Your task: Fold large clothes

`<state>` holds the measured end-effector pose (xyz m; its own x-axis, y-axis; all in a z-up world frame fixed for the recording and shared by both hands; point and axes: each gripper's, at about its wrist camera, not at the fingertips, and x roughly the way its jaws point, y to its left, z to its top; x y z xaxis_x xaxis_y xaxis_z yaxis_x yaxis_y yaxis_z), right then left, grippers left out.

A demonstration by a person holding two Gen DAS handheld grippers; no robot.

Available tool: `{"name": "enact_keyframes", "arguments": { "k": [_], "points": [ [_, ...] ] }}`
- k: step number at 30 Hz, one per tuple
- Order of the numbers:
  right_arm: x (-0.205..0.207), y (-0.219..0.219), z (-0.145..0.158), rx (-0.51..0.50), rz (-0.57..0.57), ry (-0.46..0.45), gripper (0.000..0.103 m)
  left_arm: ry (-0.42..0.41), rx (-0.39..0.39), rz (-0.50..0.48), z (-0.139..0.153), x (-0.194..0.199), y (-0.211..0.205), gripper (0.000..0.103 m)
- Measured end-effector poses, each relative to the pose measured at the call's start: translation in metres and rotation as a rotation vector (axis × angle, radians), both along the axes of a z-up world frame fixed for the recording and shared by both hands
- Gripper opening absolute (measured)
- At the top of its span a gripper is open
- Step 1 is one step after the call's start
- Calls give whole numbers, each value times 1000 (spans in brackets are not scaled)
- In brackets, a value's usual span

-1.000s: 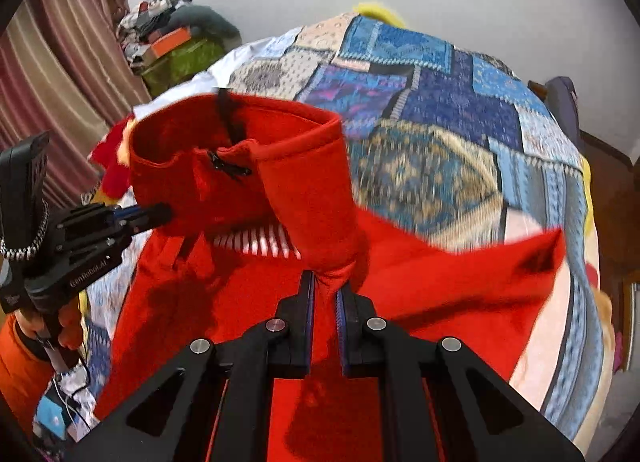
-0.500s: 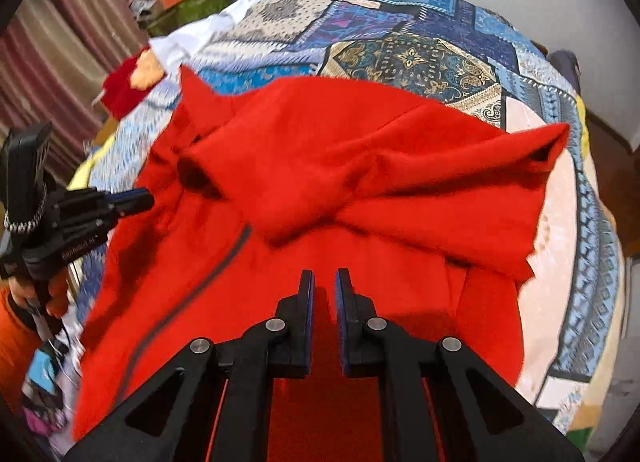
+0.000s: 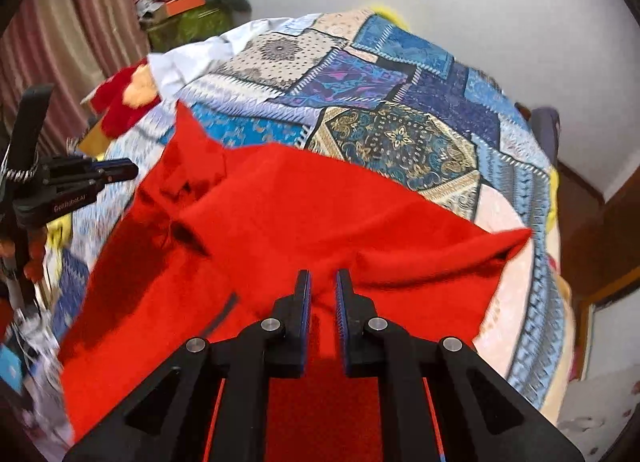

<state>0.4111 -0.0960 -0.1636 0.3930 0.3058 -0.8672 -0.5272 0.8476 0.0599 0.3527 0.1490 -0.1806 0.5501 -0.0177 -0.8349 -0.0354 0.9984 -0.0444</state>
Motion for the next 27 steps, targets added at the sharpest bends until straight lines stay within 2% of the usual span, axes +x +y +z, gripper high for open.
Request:
{"name": "enact_keyframes", "arguments": {
  "k": [1, 3, 5, 6, 8, 9, 11, 13, 14, 15, 17, 22, 23, 27],
  "points": [
    [10, 3, -4, 10, -6, 21, 8, 0, -6, -10, -1, 8, -3, 20],
    [27, 13, -16, 16, -10, 59, 8, 2, -26, -32, -6, 19, -9, 39],
    [37, 24, -34, -3, 2, 102, 8, 15, -56, -55, -20, 27, -20, 51],
    [40, 29, -45, -23, 10, 119, 8, 34, -62, -70, -31, 31, -28, 54],
    [43, 40, -74, -122, 29, 139, 8, 89, -47, -102, -57, 36, -42, 55],
    [42, 42, -89, -183, 35, 128, 8, 116, -36, -117, -69, 36, -47, 56],
    [32, 40, -94, -189, 68, 63, 8, 186, 8, -158, -98, 31, -61, 59],
    [21, 41, -92, -259, 98, -9, 8, 122, 79, -165, -102, 18, -67, 70],
    [18, 41, -91, -298, 97, -41, 8, 124, 124, -182, -104, 11, -71, 71],
    [13, 41, -94, -372, 90, -80, 8, 117, 136, -186, -105, 6, -72, 71],
    [6, 38, -95, -389, 106, -107, 8, 115, 112, -167, -106, -1, -67, 71],
    [1, 27, -92, -396, 65, -96, 8, 182, -95, -73, -112, -9, -37, 74],
    [2, 24, -91, -394, 55, -90, 8, 190, -107, -61, -113, -12, -36, 77],
    [-4, 8, -92, -400, 28, -75, 8, 182, -98, -46, -113, -30, -31, 77]
  ]
}}
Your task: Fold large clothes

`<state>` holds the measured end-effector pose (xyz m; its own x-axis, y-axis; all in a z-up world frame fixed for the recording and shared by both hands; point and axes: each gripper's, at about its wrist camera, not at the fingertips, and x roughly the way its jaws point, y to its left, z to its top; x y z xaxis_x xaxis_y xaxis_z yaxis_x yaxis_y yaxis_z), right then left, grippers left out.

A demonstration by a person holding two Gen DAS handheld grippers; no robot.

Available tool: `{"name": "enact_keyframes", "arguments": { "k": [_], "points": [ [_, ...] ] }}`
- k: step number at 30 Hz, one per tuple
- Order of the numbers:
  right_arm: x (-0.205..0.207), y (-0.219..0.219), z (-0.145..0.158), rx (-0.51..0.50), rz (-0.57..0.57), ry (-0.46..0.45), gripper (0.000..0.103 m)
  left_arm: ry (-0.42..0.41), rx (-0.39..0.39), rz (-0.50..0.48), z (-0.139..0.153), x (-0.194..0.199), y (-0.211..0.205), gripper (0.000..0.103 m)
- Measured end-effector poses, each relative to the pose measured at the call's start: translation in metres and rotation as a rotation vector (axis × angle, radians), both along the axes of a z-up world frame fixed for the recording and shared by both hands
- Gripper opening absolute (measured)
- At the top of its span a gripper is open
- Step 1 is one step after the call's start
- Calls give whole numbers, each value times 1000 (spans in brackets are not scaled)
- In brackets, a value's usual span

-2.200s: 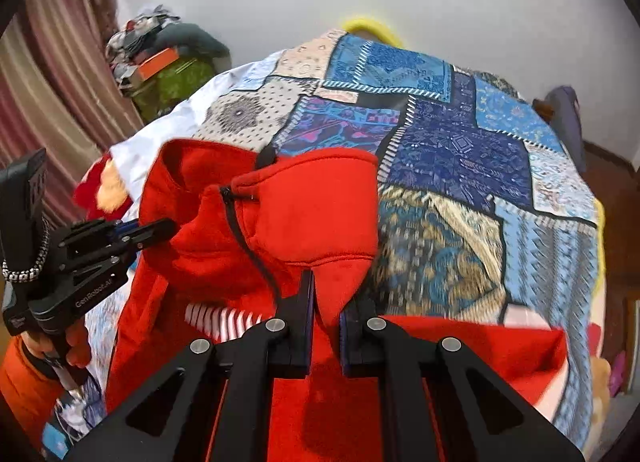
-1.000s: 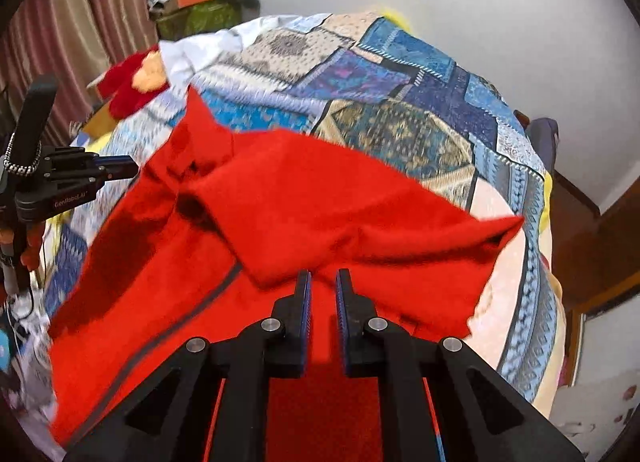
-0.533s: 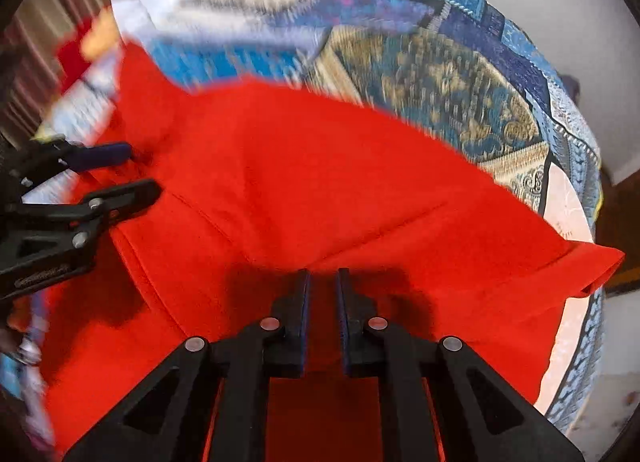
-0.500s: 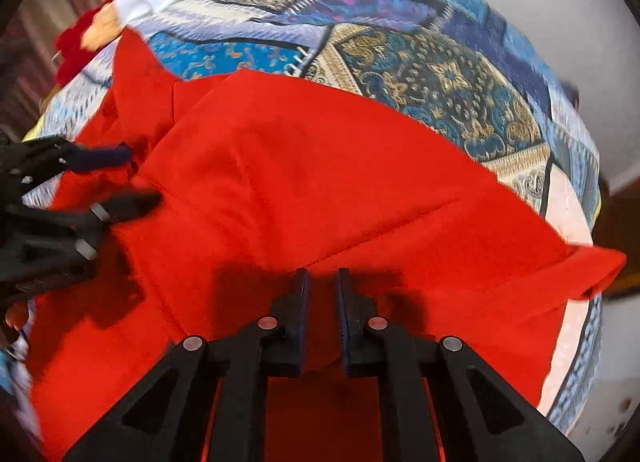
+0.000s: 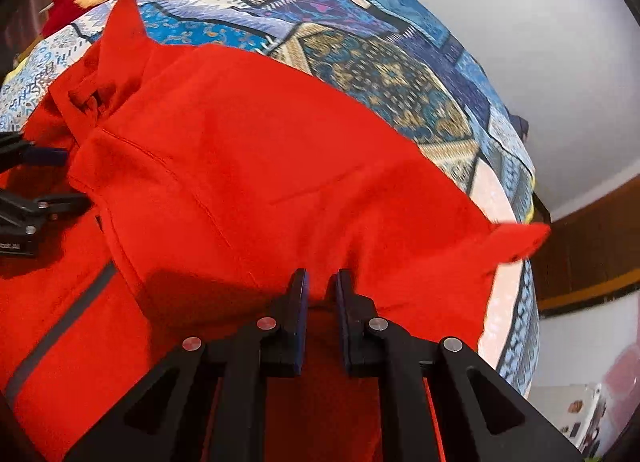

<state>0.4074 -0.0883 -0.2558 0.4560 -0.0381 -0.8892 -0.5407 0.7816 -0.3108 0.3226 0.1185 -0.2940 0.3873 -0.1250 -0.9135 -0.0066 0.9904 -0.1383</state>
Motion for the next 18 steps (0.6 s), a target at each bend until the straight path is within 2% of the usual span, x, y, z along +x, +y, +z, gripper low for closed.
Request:
{"name": "enact_keyframes", "arguments": {
  "k": [5, 8, 12, 15, 18],
  "points": [
    [-10, -21, 1, -9, -40, 16, 8, -7, 17, 12, 10, -23, 16, 76],
    [-10, -42, 10, 72, -100, 83, 8, -40, 33, 10, 27, -28, 29, 76],
    [0, -66, 31, 296, -168, 202, 8, -84, 19, 36, 51, -16, 43, 76],
    [11, -66, 43, 372, -215, 190, 8, -95, -33, 58, 57, 0, 52, 76],
    [27, -56, 40, 383, -252, 170, 8, -77, -96, 65, 48, 24, 47, 76]
  ]
}}
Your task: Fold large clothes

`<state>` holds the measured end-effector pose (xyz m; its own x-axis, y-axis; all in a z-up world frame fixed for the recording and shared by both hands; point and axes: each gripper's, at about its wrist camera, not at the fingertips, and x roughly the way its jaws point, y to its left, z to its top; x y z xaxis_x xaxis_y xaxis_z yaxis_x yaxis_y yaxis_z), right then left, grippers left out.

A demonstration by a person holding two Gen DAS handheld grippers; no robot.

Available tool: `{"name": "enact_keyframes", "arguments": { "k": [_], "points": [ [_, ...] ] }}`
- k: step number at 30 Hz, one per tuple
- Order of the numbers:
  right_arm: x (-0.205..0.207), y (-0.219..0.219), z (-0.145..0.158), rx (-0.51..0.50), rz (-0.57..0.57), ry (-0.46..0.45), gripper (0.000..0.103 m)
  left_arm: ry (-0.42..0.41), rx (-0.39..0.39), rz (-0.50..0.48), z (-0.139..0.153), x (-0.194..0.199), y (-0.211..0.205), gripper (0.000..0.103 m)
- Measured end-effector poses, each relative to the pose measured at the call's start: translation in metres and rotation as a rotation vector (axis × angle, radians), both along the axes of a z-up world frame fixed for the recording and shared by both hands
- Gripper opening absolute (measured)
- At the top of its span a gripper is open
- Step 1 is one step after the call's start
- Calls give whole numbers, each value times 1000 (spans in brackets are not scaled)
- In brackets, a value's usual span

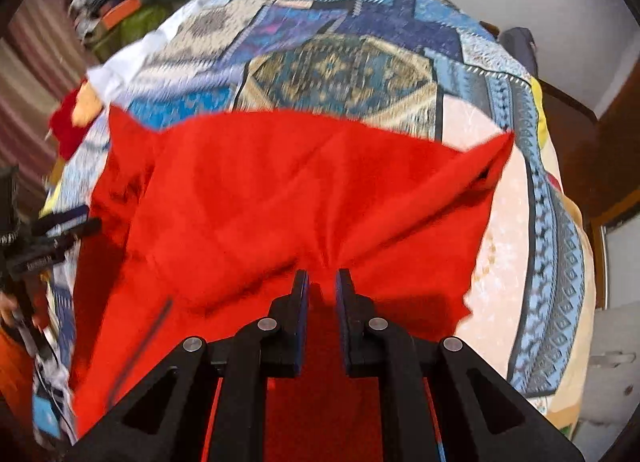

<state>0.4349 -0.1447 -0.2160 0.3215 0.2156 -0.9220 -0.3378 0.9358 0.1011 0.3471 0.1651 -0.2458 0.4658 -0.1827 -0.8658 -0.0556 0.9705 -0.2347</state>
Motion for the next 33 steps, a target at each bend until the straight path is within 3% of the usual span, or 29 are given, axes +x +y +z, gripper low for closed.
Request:
{"name": "enact_keyframes", "arguments": {
  "k": [3, 5, 7, 11, 15, 19, 25, 28, 31, 33],
  "points": [
    [17, 11, -19, -33, -24, 21, 8, 36, -38, -2, -17, 21, -8, 76],
    [26, 17, -39, -113, -10, 28, 8, 81, -48, -4, -33, 34, -14, 76],
    [20, 24, -41, -175, 24, -42, 8, 116, -50, -6, -47, 39, -18, 76],
    [6, 36, -43, -401, 95, -165, 8, 109, -89, 5, -57, 39, -15, 81],
    [0, 26, -43, -430, 102, -195, 8, 123, -172, 30, -64, 36, -4, 82],
    [2, 7, -37, -361, 59, -142, 8, 110, -163, 17, -61, 29, -5, 82],
    [-4, -26, -45, -380, -7, -97, 9, 114, -130, -10, -66, 14, -8, 82],
    [-5, -50, -36, -274, -63, -32, 9, 120, -133, -7, -64, 7, -8, 82],
    [-7, -65, -21, -57, -83, 41, 9, 127, -177, -13, -63, 9, -10, 64],
    [-10, -69, -10, 106, -83, 75, 9, 129, -245, -12, -62, 12, -12, 35]
  ]
}}
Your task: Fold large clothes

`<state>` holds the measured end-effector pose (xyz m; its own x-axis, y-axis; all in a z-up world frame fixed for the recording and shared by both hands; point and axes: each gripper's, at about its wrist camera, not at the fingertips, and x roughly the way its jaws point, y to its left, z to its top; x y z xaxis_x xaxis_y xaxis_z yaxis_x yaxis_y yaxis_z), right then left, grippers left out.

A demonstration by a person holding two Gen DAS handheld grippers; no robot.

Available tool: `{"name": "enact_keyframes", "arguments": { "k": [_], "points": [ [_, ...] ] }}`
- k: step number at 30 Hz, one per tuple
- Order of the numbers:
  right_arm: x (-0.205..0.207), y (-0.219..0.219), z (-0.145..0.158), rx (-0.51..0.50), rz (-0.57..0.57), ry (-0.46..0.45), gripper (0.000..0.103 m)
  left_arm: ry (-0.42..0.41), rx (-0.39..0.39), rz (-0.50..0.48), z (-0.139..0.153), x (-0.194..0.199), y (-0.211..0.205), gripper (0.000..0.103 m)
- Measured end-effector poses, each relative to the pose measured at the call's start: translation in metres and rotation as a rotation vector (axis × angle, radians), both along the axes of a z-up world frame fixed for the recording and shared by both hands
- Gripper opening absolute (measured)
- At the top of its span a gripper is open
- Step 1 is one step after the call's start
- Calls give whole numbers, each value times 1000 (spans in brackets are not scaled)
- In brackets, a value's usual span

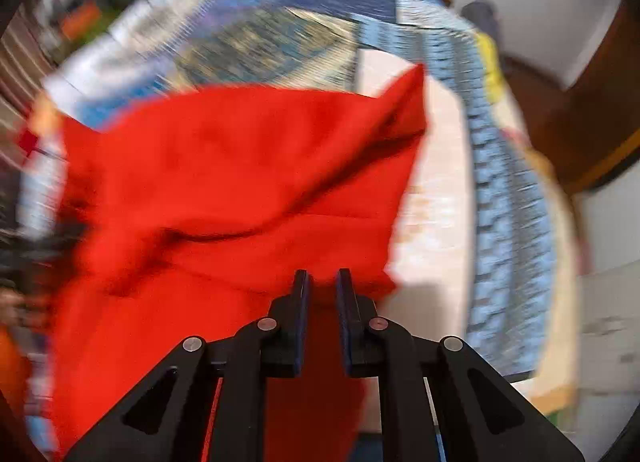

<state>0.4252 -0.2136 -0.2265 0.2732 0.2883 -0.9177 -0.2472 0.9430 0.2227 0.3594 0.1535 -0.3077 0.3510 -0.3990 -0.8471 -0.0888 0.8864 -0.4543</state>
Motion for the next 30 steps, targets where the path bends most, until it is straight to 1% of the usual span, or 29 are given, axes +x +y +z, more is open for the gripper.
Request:
{"name": "enact_keyframes", "arguments": {
  "k": [1, 2, 3, 5, 8, 10, 13, 15, 16, 18, 19, 20, 21, 22, 23, 24, 26, 28, 29, 30],
  "points": [
    [0, 2, 3, 41, 2, 10, 9, -2, 6, 15, 3, 1, -1, 29],
    [0, 6, 5, 58, 9, 16, 9, -3, 21, 17, 6, 2, -6, 16],
    [-1, 12, 6, 67, 20, 22, 9, -7, 46, 14, 11, 3, -9, 7],
    [-1, 22, 7, 81, 36, 24, 9, -28, 82, 11, 24, 3, -14, 5],
    [0, 36, 5, 120, 65, 46, 9, -88, 136, -6, 52, -7, -20, 3],
    [2, 47, 4, 152, 76, 63, 9, -133, 146, -16, 72, -14, -22, 3],
    [-4, 61, 12, 167, 101, 45, 9, -190, 133, -20, 95, -30, -19, 3],
    [-6, 68, 19, 174, 114, 25, 9, -189, 128, -15, 96, -36, -17, 3],
    [-7, 72, 22, 174, 120, 16, 9, -174, 133, -16, 91, -34, -18, 3],
    [-6, 79, 26, 164, 129, 1, 9, -134, 154, -23, 73, -32, -21, 3],
    [-6, 82, 27, 159, 133, -4, 9, -99, 169, -31, 59, -31, -23, 3],
    [-5, 86, 27, 157, 132, -5, 9, -79, 181, -39, 52, -36, -23, 4],
    [-4, 87, 26, 157, 130, -3, 9, -47, 219, -55, 38, -34, -28, 8],
    [-3, 90, 25, 154, 130, -1, 9, -28, 257, -62, 30, -35, -30, 12],
    [-1, 91, 24, 147, 134, 0, 9, -20, 301, -63, 24, -36, -30, 13],
    [0, 94, 22, 132, 137, -3, 9, -27, 333, -64, 22, -39, -29, 17],
    [1, 98, 22, 107, 151, -22, 9, -29, 356, -69, 28, -43, -23, 28],
    [3, 102, 24, 62, 163, -58, 9, -84, 397, -75, 49, -45, -13, 31],
    [5, 103, 25, 32, 165, -81, 9, -105, 414, -75, 57, -42, -10, 40],
    [8, 105, 26, 11, 166, -97, 9, -141, 445, -70, 70, -39, -6, 52]
  ]
}}
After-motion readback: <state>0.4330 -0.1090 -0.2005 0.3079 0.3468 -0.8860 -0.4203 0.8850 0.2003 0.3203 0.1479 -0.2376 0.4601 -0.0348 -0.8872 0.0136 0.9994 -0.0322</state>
